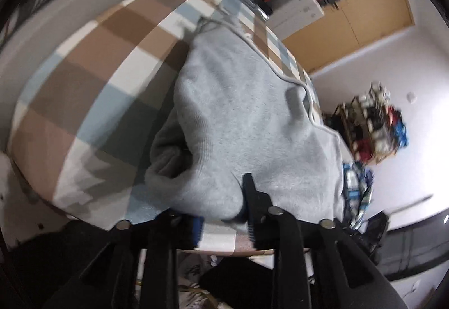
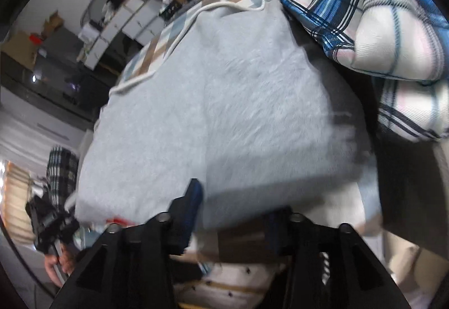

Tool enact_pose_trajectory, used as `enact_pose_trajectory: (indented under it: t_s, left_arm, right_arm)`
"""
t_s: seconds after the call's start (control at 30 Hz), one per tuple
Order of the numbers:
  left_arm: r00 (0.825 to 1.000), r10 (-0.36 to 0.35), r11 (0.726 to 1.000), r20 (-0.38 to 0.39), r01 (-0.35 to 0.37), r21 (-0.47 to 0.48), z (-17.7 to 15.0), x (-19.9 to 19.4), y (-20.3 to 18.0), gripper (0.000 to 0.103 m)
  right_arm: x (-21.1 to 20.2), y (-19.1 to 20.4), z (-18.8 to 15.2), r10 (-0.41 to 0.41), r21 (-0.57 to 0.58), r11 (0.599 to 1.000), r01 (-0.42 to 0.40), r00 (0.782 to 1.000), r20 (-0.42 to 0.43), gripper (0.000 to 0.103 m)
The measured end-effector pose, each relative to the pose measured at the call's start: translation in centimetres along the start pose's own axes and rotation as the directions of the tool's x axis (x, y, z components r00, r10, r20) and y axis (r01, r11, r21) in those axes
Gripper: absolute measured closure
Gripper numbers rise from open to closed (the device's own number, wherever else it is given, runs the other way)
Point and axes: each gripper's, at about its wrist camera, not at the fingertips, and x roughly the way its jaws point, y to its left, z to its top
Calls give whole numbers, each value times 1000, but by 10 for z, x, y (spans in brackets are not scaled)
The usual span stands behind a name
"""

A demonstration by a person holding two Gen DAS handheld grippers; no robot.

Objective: Fold large clothes
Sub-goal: 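Grasp one hoodie side with the left tool while the right tool grips the opposite side, then grasp the grey hood with its white drawstring using the right tool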

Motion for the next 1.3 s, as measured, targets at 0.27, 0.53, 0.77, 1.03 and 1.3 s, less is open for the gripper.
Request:
enact_pose_trajectory:
  t_s: [0.27,0.53,0.77,1.03,1.3]
  left_arm:
    - [985,69,985,158,-92,148,24,-9,-40,30]
    - [978,57,997,200,-65,33,36,7,9,30]
    - [990,-30,995,137,42,-87,44,3,47,30]
    - [989,-122,986,86,131,-106,45,2,48,29]
    - [989,-140,987,41,143,-76,38,4,34,29]
  right_arm:
    - [-69,81,5,-78,-311,940,140,976,205,9]
    - [7,245,50,-60,-686,707,174,981,186,1]
    - [171,346,72,-184,-826,557,82,983,-26,1]
    - [267,376,77,-283,-884,467,18,950,-130,36]
    - [256,376,90,-202,-817,575,47,976,-86,93]
